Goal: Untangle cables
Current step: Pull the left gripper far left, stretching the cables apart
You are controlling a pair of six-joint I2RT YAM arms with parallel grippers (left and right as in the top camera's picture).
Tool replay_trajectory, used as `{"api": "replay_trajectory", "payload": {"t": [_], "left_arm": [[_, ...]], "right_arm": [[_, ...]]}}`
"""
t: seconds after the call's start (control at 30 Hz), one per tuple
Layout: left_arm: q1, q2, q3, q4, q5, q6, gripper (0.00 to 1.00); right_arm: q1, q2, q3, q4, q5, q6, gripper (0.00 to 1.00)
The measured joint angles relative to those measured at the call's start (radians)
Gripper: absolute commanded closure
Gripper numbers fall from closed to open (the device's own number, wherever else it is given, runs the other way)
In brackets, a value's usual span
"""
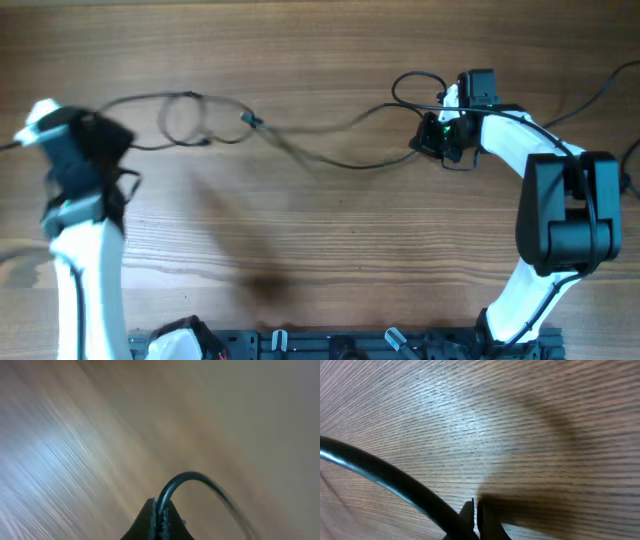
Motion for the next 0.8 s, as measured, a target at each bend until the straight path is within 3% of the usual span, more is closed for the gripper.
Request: {"api": "replay_trajectory", "payload": {"t": [0.13, 0.23, 0.47, 0.63, 0.8], "left_arm": [[0.205, -0.161, -0.003, 0.091, 0.028, -0.085, 0.96], [0.27, -0.225, -0.003, 0.108, 0.065, -0.116, 0.96], [0.277, -0.24, -0.003, 0.028, 0.142, -0.145, 0.96], [0.318, -0.201, -0.003, -0.046, 0.097, -0.205, 0.96], [0.344, -0.146, -0.003, -0.062, 0.07, -0.223, 0.96]], "right_arm": [[-0.04, 0.0, -0.002, -0.009, -0.008, 0.003, 0.96], [-0.051, 0.0, -0.002, -0.011, -0.008, 0.003, 0.96], [-0.072, -0.013, 0.01, -0.067, 0.098, 0.069, 0.96], [-0.248, -0.026, 0.016, -0.121, 0.179, 0.14, 0.96], [-0.325, -0.031, 0.016, -0.127, 0.203, 0.182, 0.96]]}}
